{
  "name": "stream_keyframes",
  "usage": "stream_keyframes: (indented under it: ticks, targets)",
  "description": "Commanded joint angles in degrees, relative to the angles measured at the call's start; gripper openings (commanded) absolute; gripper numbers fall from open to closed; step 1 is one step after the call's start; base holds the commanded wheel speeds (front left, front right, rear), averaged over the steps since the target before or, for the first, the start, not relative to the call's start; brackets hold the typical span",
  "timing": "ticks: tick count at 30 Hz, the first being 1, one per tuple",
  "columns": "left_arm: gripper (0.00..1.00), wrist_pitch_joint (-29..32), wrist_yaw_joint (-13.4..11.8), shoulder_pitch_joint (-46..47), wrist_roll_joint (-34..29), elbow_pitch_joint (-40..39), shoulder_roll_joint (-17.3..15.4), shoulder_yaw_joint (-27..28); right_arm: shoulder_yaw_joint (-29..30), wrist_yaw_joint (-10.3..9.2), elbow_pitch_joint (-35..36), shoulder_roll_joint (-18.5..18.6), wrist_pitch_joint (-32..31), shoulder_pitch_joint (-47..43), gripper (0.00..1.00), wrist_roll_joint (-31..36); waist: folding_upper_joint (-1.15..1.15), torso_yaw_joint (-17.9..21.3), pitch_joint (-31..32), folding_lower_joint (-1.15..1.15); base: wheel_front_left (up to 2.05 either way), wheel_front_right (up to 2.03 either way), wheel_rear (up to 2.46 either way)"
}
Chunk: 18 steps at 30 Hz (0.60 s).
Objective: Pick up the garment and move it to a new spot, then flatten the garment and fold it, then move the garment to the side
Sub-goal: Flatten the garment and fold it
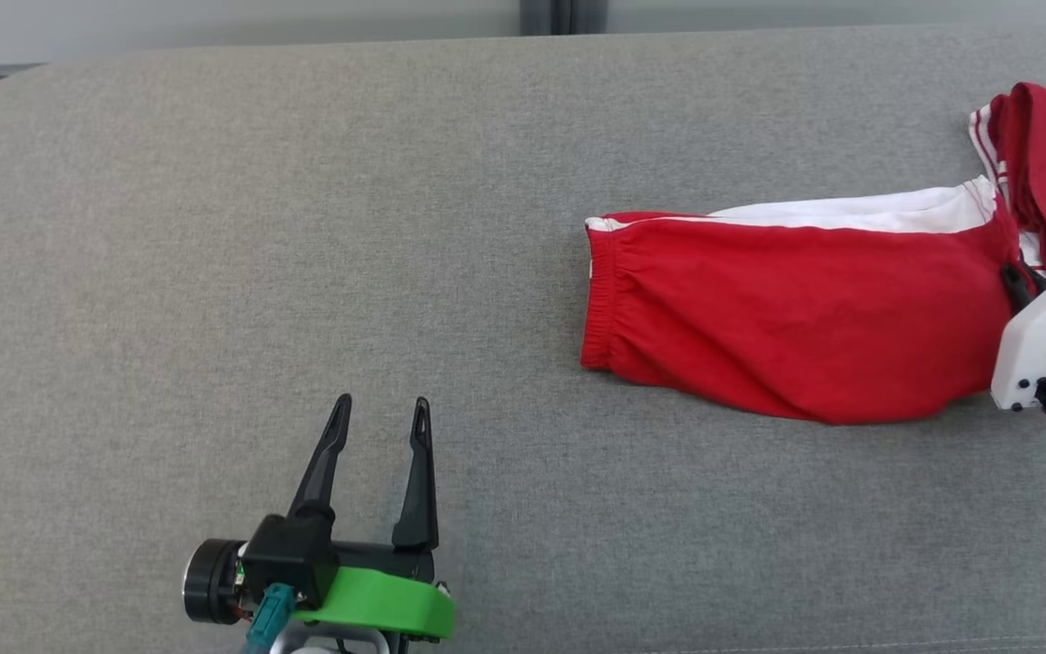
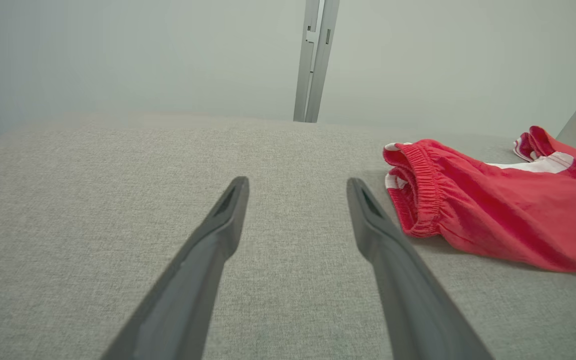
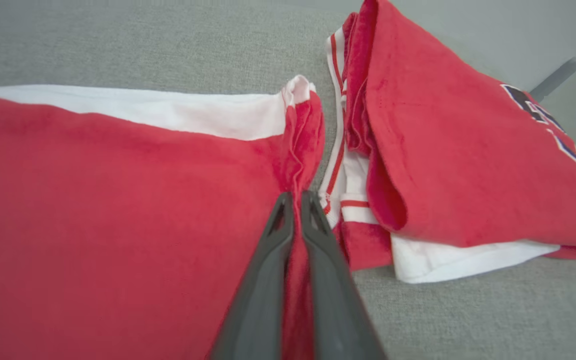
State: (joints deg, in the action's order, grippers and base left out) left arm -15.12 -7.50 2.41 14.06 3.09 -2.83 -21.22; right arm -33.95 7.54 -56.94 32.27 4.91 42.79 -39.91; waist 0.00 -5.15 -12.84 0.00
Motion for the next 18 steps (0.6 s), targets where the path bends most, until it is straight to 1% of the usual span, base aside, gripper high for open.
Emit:
stream_keyframes:
  ticks: [1, 5, 9, 13, 18]
  targets:
    - [1.00, 0.00, 0.22, -0.91, -0.22, 0.18, -0.14, 0.31, 0.24, -0.12, 0.01, -1.36, 0.40, 0.50, 0.00, 0.71, 0.00, 2.17, 2.42, 0.00, 0.00, 0.00, 0.00]
    - [1.00, 0.00, 0.46, -1.32, -0.39, 0.50, -0.14, 0.18, 0.50, -0.12, 0.69, -3.12, 0.44, 1.17, 0.00, 2.31, 0.00, 2.23, 3.71, 0.00, 0.00, 0.00, 0.00]
    - [1.00, 0.00, 0.47, -2.16, -0.44, 0.60, -0.14, 0.43, 1.46, -0.12, 3.01, -5.23, 1.52, 1.33, 0.00, 3.19, 0.00, 1.73, 4.94, 0.00, 0.00, 0.00, 0.00]
    - [1.00, 0.00, 0.41, -2.89, -0.26, 0.62, -0.13, 0.51, 2.73, -0.12, 5.74, -7.21, 1.71, 0.06, 0.00, 4.28, 0.00, 0.79, 6.07, 0.00, 0.00, 0.00, 0.00]
    - [1.00, 0.00, 0.34, -3.32, -0.41, 0.27, -0.14, 0.43, 5.14, -0.12, 10.21, -10.86, 1.21, -1.63, 0.00, 5.77, 0.00, -1.01, 6.36, 0.00, 0.00, 0.00, 0.00]
